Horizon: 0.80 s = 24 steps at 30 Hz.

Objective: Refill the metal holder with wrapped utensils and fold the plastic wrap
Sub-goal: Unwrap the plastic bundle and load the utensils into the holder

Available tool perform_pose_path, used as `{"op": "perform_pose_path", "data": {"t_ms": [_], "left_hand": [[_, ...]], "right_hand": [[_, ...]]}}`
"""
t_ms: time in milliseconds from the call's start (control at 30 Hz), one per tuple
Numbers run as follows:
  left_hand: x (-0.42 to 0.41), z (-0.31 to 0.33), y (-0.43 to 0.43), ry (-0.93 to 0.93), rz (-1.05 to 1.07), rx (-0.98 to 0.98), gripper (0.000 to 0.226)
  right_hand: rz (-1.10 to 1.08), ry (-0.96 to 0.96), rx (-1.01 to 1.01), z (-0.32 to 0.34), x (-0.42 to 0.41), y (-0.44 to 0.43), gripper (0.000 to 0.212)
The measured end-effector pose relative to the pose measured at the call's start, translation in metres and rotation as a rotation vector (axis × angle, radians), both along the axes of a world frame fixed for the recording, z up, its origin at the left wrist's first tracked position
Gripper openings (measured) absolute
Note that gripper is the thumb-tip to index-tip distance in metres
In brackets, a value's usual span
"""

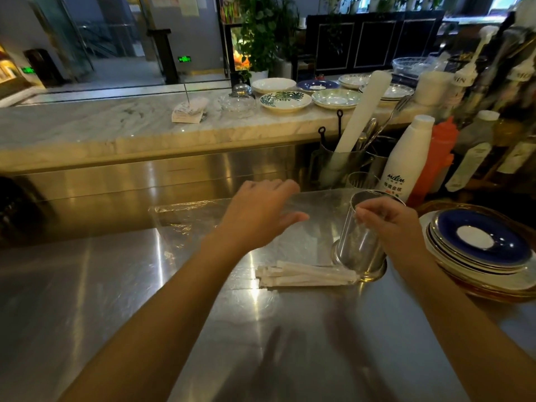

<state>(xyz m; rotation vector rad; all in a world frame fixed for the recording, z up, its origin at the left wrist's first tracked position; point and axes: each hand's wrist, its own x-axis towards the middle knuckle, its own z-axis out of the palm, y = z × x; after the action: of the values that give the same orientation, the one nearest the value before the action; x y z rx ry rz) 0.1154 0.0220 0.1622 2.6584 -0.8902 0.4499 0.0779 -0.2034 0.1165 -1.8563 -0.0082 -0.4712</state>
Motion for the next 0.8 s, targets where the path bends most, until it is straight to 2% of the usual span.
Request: {"op": "perform_pose_path", "data": {"t_ms": [100, 233, 533, 800], "left_hand": [[0.002, 0.002, -0.023, 0.017, -0.047, 0.038, 0.044], [0.005, 0.006, -0.037, 0.007, -0.087, 0.064, 0.021], [0.012, 0.048, -0.048, -0.026, -0.123, 0.004, 0.016], [0.017, 0.095, -0.061, -0.016, -0.148, -0.113, 0.007]], "right_hand": [[0.002, 0.006, -0.006, 0.004, -0.003, 0.0, 0.016], [0.009, 0.015, -0.011, 0.008, -0.011, -0.003, 0.012], [0.01, 0.02, 0.141, -0.008, -0.03, -0.019, 0.006], [-0.054, 0.049, 0.227, -0.033, -0.046, -0.038, 0.011]]}}
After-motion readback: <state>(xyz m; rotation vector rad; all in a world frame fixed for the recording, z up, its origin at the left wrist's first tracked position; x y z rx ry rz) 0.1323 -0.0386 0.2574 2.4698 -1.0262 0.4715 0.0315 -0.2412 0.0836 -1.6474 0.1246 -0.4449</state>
